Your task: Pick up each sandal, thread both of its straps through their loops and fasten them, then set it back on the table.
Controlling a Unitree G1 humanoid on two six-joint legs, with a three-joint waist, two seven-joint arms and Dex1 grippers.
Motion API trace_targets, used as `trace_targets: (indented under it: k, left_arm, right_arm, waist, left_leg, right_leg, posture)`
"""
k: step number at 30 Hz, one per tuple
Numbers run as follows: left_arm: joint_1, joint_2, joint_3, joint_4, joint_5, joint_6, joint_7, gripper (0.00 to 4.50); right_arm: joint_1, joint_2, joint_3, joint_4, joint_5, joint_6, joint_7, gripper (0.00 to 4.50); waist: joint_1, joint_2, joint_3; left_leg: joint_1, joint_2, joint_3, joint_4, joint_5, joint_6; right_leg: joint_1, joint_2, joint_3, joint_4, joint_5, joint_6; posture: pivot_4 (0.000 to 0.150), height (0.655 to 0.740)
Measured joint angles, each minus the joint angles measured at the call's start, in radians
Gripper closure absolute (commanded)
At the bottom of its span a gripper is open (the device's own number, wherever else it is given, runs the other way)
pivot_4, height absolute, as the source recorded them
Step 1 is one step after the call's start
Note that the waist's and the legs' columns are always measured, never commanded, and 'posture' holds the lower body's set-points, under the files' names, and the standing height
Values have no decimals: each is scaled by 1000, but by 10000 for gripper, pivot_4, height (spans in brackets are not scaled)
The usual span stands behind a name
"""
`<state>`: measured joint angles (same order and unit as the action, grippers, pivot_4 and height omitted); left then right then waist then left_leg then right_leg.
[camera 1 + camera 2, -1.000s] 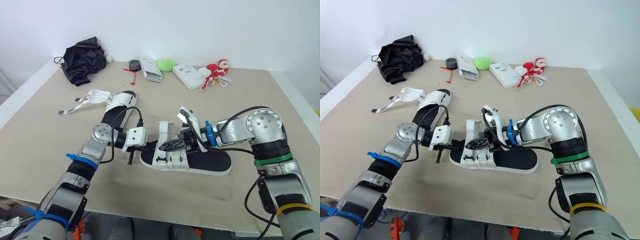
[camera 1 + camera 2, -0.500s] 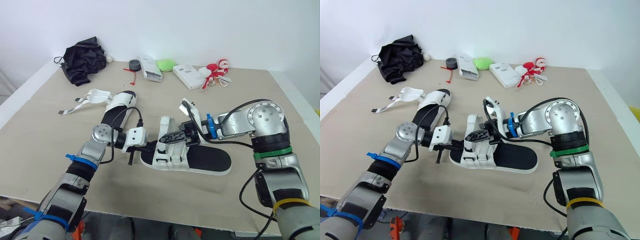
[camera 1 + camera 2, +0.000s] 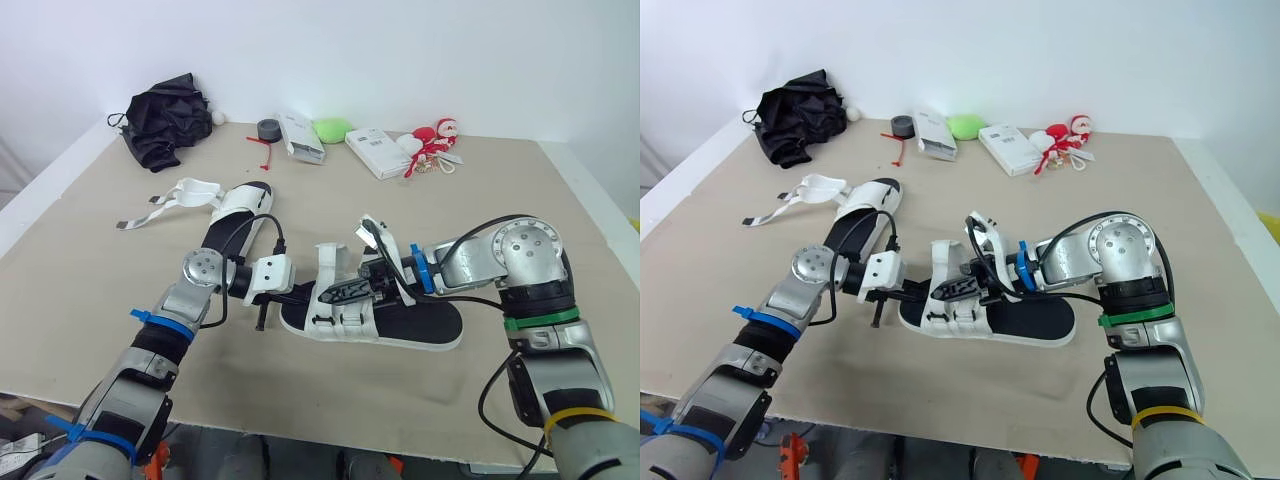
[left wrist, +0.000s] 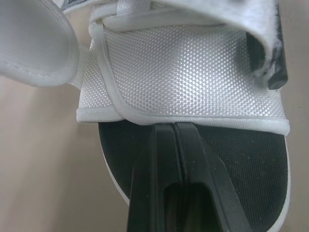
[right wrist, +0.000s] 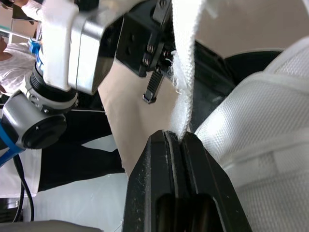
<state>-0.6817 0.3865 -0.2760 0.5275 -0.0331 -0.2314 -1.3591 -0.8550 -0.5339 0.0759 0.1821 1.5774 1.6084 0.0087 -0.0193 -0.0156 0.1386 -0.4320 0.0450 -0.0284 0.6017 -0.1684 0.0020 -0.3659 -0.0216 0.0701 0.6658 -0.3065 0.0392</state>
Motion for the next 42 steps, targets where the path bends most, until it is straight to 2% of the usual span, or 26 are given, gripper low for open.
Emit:
trace_targets:
  k: [5, 7, 8, 10, 12, 13, 27, 34, 42]
  left_arm:
    - [3, 0, 0, 0, -3, 0, 0, 45000]
    - [3, 0, 0, 0, -3, 0, 0, 45000]
    - [3, 0, 0, 0, -3, 0, 0, 45000]
    - [3, -1, 0, 0, -3, 0, 0, 45000]
    - [3, -1, 0, 0, -3, 0, 0, 45000]
    - [3, -1, 0, 0, -3, 0, 0, 45000]
    - [1, -4, 0, 5, -5, 0, 1, 45000]
    - [1, -5, 0, 7, -6, 0, 1, 45000]
    - [-2, -6, 0, 12, -7, 0, 2, 45000]
  right_arm:
    - [39, 23, -15, -48, -71, -24, -21, 44115]
    - [47, 33, -23, -53, -119, -36, -28, 37589]
    - [51, 38, -26, -53, -140, -38, -29, 35947]
    - [57, 49, -37, -53, -171, -39, -25, 27608]
    - [56, 57, -45, -58, -188, -31, -5, 16735]
    - [55, 62, -45, -61, -191, -18, 8, 13076]
    - [38, 62, -87, -96, -204, 4, 79, 13076]
    - [61, 62, -63, -323, -290, 1, 74, 13076]
    - [66, 57, -40, -439, -394, 1, 90, 13076]
  waist:
    - [0, 1, -1]
    - [0, 1, -1]
    - [0, 1, -1]
    - [0, 1, -1]
    - [0, 1, -1]
    - [0, 1, -1]
    - [1, 1, -1]
    - [1, 1, -1]
    - [1, 1, -1]
  left_leg:
    - [0, 0, 0, 0, 0, 0]
    - [0, 0, 0, 0, 0, 0]
    - [0, 0, 0, 0, 0, 0]
    - [0, 0, 0, 0, 0, 0]
    - [0, 0, 0, 0, 0, 0]
    - [0, 0, 0, 0, 0, 0]
    - [0, -1, 0, 0, 0, 0]
    - [0, -1, -1, 0, 0, 0]
    - [0, -1, -1, 0, 0, 0]
  right_leg:
    - [0, 0, 0, 0, 0, 0]
    - [0, 0, 0, 0, 0, 0]
    - [0, 0, 0, 0, 0, 0]
    - [0, 0, 0, 0, 0, 0]
    - [0, 0, 0, 0, 0, 0]
    - [0, 0, 0, 0, 0, 0]
    - [0, 0, 0, 0, 0, 0]
    - [0, -1, 0, 0, -1, 1]
    - [0, -1, 0, 0, -1, 1]
  posture:
    - [1500, 7322]
    - [1500, 7322]
    - [1500, 7322]
    - [1500, 7322]
    - [1500, 7322]
    - [1500, 7322]
    - [1500, 7322]
    - [1500, 7322]
    - [1500, 7322]
